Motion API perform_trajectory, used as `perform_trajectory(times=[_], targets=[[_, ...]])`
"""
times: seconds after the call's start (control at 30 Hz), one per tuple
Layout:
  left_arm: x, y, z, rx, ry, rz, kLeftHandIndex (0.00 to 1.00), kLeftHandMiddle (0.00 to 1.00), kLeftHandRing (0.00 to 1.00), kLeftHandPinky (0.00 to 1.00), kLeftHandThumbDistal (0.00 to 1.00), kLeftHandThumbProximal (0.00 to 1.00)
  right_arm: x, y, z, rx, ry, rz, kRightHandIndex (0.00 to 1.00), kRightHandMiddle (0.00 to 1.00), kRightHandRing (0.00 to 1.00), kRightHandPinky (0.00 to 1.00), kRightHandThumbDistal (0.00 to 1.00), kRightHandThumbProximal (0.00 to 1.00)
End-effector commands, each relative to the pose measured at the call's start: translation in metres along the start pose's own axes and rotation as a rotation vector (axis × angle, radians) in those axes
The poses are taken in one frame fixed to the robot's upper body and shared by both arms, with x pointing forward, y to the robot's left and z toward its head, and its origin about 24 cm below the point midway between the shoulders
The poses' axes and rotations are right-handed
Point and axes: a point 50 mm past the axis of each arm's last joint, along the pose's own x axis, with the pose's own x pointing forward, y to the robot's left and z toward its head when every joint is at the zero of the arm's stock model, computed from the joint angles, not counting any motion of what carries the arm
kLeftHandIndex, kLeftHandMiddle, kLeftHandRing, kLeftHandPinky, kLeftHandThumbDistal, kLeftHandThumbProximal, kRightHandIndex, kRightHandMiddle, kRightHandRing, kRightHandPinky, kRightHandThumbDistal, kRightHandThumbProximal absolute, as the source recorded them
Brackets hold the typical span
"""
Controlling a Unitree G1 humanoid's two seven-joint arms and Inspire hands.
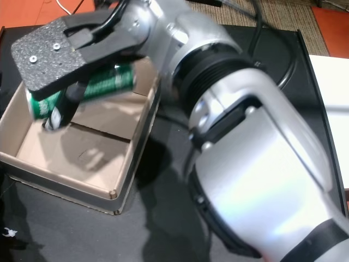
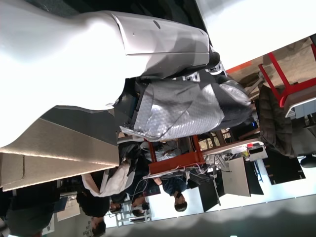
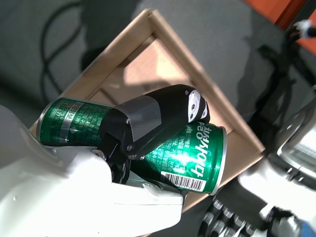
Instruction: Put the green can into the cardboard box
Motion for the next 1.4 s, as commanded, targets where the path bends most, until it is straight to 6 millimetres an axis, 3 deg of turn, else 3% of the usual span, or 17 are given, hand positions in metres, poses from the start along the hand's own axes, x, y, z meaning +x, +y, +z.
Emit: perform_trajectory(times=[0.0, 0.13, 0.43, 0.5, 0.53, 0.6, 0.63, 0.67, 0.77, 1.0, 1.13, 1.37], targets=[[0.0002, -0.0023, -0.0011, -0.001, -0.011, -0.005, 0.44, 0.54, 0.64, 0.85, 0.0, 0.89, 0.0014, 0.0005, 0.0058, 0.012, -0.047, 0.013, 0.0, 0.0, 0.08, 0.33, 0.26, 0.31], [0.0005, -0.005, -0.0044, -0.003, -0.012, 0.01, 0.51, 0.57, 0.69, 0.86, 0.0, 0.89, 0.0018, 0.0038, 0.0058, 0.03, -0.071, 0.046, 0.0, 0.0, 0.06, 0.34, 0.19, 0.3], [0.0, -0.0063, -0.008, -0.012, -0.014, 0.002, 0.59, 0.59, 0.7, 0.86, 0.0, 0.96, -0.0001, 0.0035, 0.0041, 0.032, -0.094, 0.018, 0.0, 0.0, 0.05, 0.32, 0.2, 0.39], [0.0, -0.0062, -0.0078, -0.013, -0.016, 0.005, 0.59, 0.58, 0.68, 0.84, 0.0, 0.96, -0.0001, 0.0033, 0.0043, 0.023, -0.105, -0.006, 0.13, 0.13, 0.2, 0.4, 0.24, 0.44], [0.0, -0.0062, -0.0079, -0.014, -0.017, 0.01, 0.57, 0.57, 0.67, 0.83, 0.0, 0.95, -0.0001, 0.0034, 0.0041, 0.023, -0.109, -0.013, 0.28, 0.28, 0.38, 0.52, 0.28, 0.51], [0.0004, -0.0067, -0.0081, -0.019, -0.017, 0.023, 0.56, 0.57, 0.67, 0.83, 0.0, 0.94, -0.0004, 0.0036, 0.0033, 0.018, -0.105, -0.014, 0.49, 0.51, 0.63, 0.75, 0.53, 0.66], [0.0004, -0.0068, -0.0081, -0.022, -0.015, 0.022, 0.56, 0.58, 0.67, 0.84, 0.0, 0.94, -0.0008, 0.0033, 0.0029, 0.013, -0.097, -0.008, 0.57, 0.61, 0.72, 0.84, 0.69, 0.7], [0.0004, -0.0066, -0.0079, -0.026, -0.013, 0.017, 0.55, 0.58, 0.67, 0.85, 0.0, 0.94, -0.0013, 0.003, 0.0026, 0.011, -0.091, -0.002, 0.62, 0.66, 0.76, 0.89, 0.79, 0.72], [0.0005, -0.0066, -0.0076, -0.032, -0.013, 0.018, 0.57, 0.6, 0.69, 0.85, 0.0, 0.94, -0.0026, 0.0021, 0.0029, 0.012, -0.093, 0.013, 0.69, 0.7, 0.78, 0.92, 0.91, 0.74], [0.0009, -0.0062, -0.0056, -0.032, -0.005, 0.011, 0.57, 0.61, 0.67, 0.88, 0.0, 0.96, -0.0041, 0.0012, 0.0047, -0.002, -0.112, 0.018, 0.75, 0.74, 0.8, 0.93, 0.91, 0.8], [0.0009, -0.0054, -0.0045, -0.039, -0.009, 0.014, 0.48, 0.54, 0.63, 0.85, 0.0, 0.95, -0.0046, 0.001, 0.0052, 0.0, -0.122, 0.017, 0.8, 0.79, 0.86, 0.93, 0.95, 0.82], [0.0003, -0.0039, -0.0041, -0.027, -0.018, 0.019, 0.55, 0.53, 0.59, 0.8, 0.0, 0.92, -0.0061, -0.0008, 0.0064, 0.012, -0.14, 0.015, 0.82, 0.85, 0.93, 0.95, 0.99, 0.82]])
